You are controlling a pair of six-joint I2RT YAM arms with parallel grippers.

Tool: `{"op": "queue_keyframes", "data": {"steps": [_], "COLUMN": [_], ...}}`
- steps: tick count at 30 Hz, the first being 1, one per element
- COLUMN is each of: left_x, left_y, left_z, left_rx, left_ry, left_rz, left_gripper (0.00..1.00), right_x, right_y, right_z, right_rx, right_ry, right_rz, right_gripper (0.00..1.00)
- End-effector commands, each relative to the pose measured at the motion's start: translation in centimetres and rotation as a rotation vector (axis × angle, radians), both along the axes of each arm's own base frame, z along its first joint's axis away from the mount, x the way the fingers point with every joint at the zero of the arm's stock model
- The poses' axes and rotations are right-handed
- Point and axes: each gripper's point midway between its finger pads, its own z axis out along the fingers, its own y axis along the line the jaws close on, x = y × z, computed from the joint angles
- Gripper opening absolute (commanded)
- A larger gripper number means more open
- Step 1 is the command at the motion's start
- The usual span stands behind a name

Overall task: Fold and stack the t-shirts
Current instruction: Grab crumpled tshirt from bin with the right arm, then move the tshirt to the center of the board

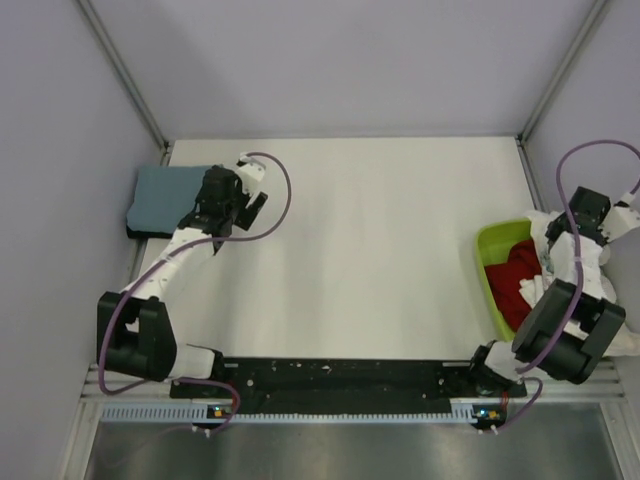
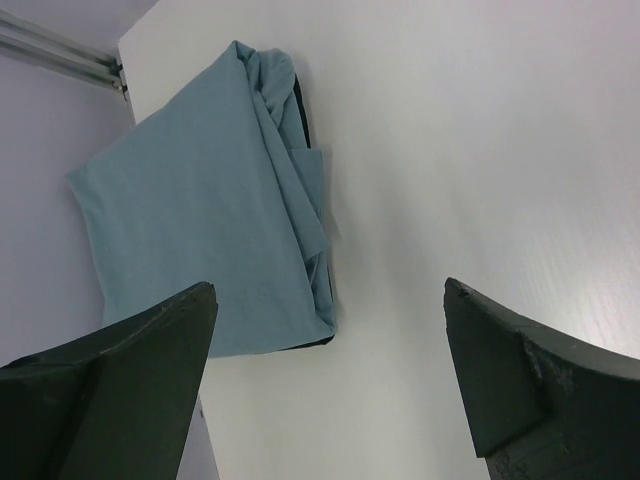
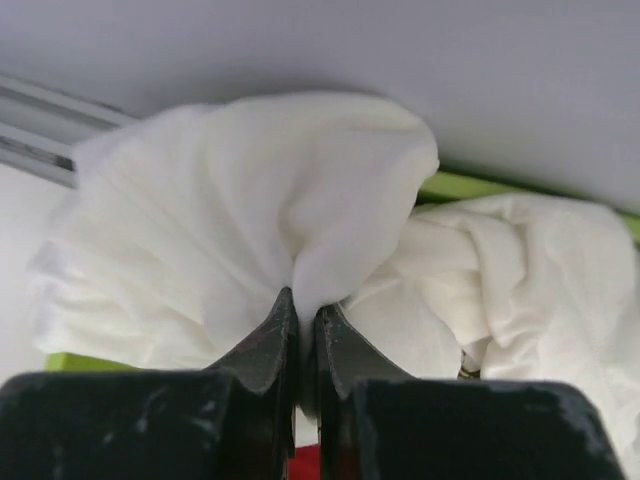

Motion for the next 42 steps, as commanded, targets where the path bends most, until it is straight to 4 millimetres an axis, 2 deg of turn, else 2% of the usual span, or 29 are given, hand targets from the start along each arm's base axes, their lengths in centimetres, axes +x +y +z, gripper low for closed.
{"op": "queue_keyframes", "data": {"steps": [1, 7, 11, 15, 16, 17, 19, 21, 23, 25, 27, 29, 31, 33, 36, 38, 39, 40, 42], "left_x": [1.5, 2.5, 3.1, 3.5, 3.5, 3.5, 3.3, 3.3, 3.4, 3.6, 3.9, 4.3, 4.7, 4.9, 4.9, 4.9, 5.0, 4.6, 4.6], "left_y": [0.2, -0.3, -0.5, -0.6, -0.6, -0.6, -0.6, -0.2, 0.3, 0.8, 1.8, 3.0, 4.4, 5.8, 8.4, 10.0, 10.0, 11.9, 12.6], "left_z": [2.2, 3.0, 3.9, 4.0, 3.9, 3.8, 3.7, 3.9, 4.2, 4.0, 3.7, 3.7, 4.2, 4.8, 5.7, 6.1, 6.4, 6.6, 6.8], "left_rx": [0.021, 0.011, 0.005, 0.002, 0.000, -0.004, -0.008, 0.002, 0.017, 0.036, 0.068, 0.091, 0.085, 0.068, 0.042, 0.031, 0.026, 0.030, 0.044], "left_ry": [-0.054, -0.059, -0.078, -0.083, -0.081, -0.078, -0.077, -0.095, -0.112, -0.108, -0.103, -0.094, -0.099, -0.104, -0.117, -0.124, -0.129, -0.129, -0.132], "left_rz": [0.007, -0.009, -0.011, -0.012, -0.010, -0.008, -0.004, 0.011, 0.032, 0.056, 0.107, 0.163, 0.208, 0.249, 0.310, 0.341, 0.343, 0.381, 0.393], "left_gripper": [0.99, 0.99, 0.99, 0.99, 0.99, 0.99, 0.99, 0.99, 0.99, 0.99, 0.99, 0.99, 0.99, 0.99, 0.99, 0.99, 0.99, 0.99, 0.99], "right_x": [0.4, -0.2, 1.6, 3.1, 2.6, 2.2, 1.4, -0.3, -2.6, -5.5, -8.2, -10.7, -11.3, -10.7, -7.3, -4.2, -2.7, -0.7, 3.1], "right_y": [-1.0, 1.6, 5.7, 11.6, 13.2, 15.1, 19.0, 24.0, 29.2, 35.0, 39.9, 43.2, 45.7, 47.1, 48.6, 49.7, 50.2, 50.7, 50.7], "right_z": [11.5, 22.5, 30.6, 40.7, 44.9, 48.1, 53.0, 57.1, 59.7, 61.1, 61.0, 60.7, 59.7, 58.4, 54.9, 51.5, 49.7, 47.1, 42.9], "right_rx": [-0.304, -0.580, -0.783, -0.943, -0.989, -1.014, -1.023, -0.989, -0.955, -0.899, -0.817, -0.724, -0.618, -0.534, -0.382, -0.291, -0.255, -0.209, -0.198], "right_ry": [-0.190, -0.265, -0.378, -0.626, -0.717, -0.806, -0.982, -1.200, -1.386, -1.549, -1.681, -1.782, -1.820, -1.818, -1.725, -1.619, -1.568, -1.488, -1.321], "right_rz": [0.027, 0.113, 0.356, 0.599, 0.648, 0.714, 0.878, 1.081, 1.299, 1.549, 1.823, 2.031, 2.156, 2.218, 2.252, 2.256, 2.251, 2.241, 2.159], "right_gripper": [0.00, 0.00, 0.00, 0.00, 0.00, 0.00, 0.00, 0.00, 0.00, 0.00, 0.00, 0.00, 0.00, 0.00, 0.00, 0.00, 0.00, 0.00, 0.00]}}
